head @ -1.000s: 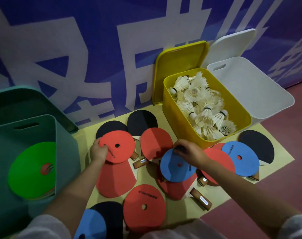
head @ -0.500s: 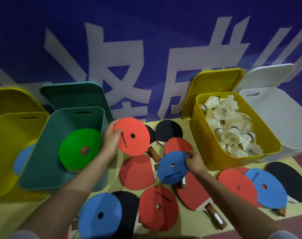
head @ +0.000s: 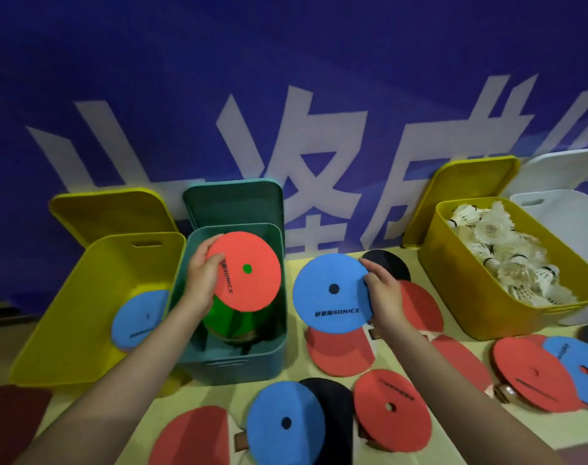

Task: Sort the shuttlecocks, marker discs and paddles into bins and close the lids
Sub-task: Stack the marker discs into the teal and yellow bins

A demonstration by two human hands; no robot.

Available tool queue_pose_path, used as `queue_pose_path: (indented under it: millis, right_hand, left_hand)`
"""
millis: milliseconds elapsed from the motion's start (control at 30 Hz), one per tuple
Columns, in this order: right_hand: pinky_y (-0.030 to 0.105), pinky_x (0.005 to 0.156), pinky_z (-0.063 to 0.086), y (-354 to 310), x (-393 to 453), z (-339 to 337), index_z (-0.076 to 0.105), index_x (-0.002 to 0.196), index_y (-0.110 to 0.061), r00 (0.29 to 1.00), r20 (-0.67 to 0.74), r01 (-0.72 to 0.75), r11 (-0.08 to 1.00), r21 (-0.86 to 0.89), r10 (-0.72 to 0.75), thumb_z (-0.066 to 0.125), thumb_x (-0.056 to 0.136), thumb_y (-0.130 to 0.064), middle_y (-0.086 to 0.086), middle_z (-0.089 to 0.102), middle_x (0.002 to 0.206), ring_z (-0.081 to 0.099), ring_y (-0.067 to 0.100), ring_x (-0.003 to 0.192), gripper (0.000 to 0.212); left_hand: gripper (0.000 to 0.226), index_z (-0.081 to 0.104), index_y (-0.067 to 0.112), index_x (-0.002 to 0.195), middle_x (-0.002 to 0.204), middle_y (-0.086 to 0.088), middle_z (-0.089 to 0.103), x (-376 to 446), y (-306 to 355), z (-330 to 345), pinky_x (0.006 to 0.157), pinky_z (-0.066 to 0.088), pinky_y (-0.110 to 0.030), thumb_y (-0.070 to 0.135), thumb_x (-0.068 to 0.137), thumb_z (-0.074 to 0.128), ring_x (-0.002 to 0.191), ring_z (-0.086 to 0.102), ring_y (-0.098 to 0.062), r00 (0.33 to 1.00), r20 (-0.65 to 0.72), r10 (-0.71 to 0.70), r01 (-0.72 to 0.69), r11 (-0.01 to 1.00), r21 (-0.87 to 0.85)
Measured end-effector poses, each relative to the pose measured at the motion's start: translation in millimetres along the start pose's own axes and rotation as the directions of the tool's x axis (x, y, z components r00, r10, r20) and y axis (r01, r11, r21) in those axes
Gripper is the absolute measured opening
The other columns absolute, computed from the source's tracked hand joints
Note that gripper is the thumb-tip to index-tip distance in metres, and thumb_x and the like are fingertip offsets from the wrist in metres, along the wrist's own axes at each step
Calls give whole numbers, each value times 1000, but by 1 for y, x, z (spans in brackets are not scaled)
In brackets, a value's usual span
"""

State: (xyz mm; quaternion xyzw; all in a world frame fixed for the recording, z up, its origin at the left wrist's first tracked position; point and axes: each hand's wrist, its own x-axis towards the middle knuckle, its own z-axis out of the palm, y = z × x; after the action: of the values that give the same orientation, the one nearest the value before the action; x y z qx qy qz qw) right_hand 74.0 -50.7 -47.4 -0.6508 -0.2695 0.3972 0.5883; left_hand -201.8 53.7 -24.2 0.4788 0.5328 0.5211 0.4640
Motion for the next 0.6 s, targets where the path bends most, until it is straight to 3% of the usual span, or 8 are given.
queue_pose_path:
  millis: [133,300,400,600]
  right_hand:
    - [33,75,50,-5,-24,68,65,109,-16,996,73,47,999,12,-48,44,93,-7,2,65,105,62,19,90,28]
    - [27,67,45,8,-40,150,64,115,-14,989,139,47,998,-30,-42,43,93,-6,4,63,106,58,18,90,31]
    - [28,68,47,21,-48,194,63,116,-10,985,169,-15,1000,-17,18,44,92,-3,8,64,108,58,21,91,32]
    - [43,91,50,41,-48,262,62,114,-7,985,134,-114,993,32,108,46,92,-2,12,63,113,60,28,102,28]
  left_hand:
    - [36,57,12,120,110,-5,58,15,8,-69,73,46,-20,-4,90,45,97,53,-16,991,-133,-1,-11,996,-88]
    - [38,55,10,126,115,-8,56,35,-2,-159,84,45,-33,-1,91,45,101,52,-20,960,-275,-49,28,996,-80]
    - [38,56,7,125,113,-7,57,44,-15,-202,74,46,-25,-2,90,44,99,53,-17,937,-344,-67,53,997,-50]
    - [36,58,8,121,113,-10,59,67,-62,-245,80,43,-30,-2,89,43,97,54,-20,920,-355,-167,191,981,35]
